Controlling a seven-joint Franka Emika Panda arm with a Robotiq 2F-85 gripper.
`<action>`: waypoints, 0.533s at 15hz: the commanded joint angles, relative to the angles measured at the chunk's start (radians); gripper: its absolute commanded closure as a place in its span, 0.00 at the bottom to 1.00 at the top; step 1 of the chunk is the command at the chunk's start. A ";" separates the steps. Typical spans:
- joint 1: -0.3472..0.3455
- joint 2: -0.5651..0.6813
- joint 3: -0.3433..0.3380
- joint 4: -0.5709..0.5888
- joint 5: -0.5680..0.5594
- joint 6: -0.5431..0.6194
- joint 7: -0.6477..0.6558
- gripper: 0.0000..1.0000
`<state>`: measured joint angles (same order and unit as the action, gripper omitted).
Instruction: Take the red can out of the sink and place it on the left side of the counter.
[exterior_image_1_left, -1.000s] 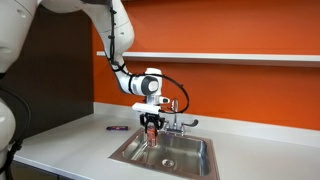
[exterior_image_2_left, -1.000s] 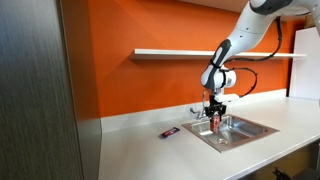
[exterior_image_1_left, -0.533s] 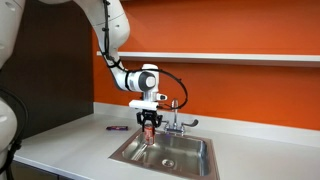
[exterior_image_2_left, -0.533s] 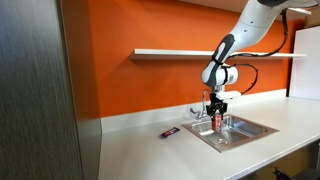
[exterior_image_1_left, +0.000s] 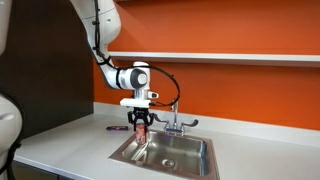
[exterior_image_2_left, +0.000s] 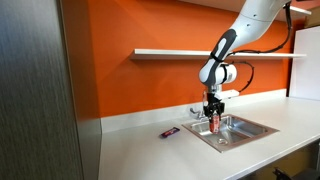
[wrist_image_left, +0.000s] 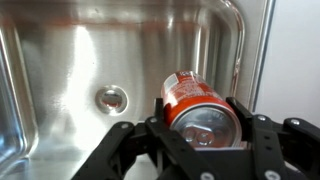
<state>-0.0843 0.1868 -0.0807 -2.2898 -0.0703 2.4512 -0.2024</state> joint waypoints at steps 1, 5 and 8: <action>0.021 -0.080 0.019 -0.049 -0.026 -0.035 0.009 0.62; 0.044 -0.117 0.036 -0.078 -0.024 -0.037 0.003 0.62; 0.060 -0.134 0.051 -0.095 -0.021 -0.041 -0.003 0.62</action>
<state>-0.0321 0.1128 -0.0475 -2.3550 -0.0751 2.4466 -0.2030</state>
